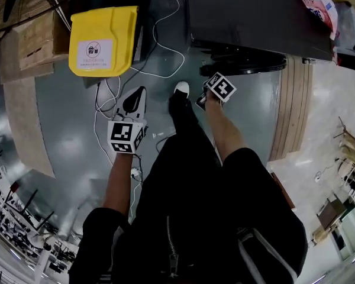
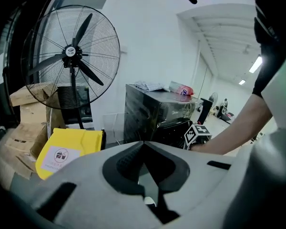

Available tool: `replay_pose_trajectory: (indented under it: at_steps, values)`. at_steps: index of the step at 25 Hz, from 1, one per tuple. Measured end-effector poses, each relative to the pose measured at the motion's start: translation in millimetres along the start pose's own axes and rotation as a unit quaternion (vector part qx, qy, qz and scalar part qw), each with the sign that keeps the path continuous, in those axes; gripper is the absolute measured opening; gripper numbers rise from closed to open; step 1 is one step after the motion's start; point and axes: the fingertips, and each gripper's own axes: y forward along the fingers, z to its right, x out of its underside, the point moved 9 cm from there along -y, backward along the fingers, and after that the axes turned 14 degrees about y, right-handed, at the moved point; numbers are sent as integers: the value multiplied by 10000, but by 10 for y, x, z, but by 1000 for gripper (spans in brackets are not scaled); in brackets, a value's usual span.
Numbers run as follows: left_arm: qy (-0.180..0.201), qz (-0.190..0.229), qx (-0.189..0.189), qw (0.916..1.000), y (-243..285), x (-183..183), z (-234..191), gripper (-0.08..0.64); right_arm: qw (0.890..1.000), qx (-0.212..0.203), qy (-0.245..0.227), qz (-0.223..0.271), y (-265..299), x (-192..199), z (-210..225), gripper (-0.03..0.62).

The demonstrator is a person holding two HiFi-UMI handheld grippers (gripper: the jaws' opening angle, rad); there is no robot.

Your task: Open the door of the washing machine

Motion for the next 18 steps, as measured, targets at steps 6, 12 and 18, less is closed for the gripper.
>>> replay_pose_trajectory:
  at_steps: [6,12,18]
  values:
    - [27,192,-208,9996,-383,203,483,3,9981,-298,-525,-153,-213,189,608,156]
    - [131,268,-303,9991,-803,471,1140,3,9939,-615,-878,-272,-458,352,1390,137]
    - [324,213,-14,9992,-1013,555,1734,3,9872,-886,-1319,-148,-704,399,2329,119]
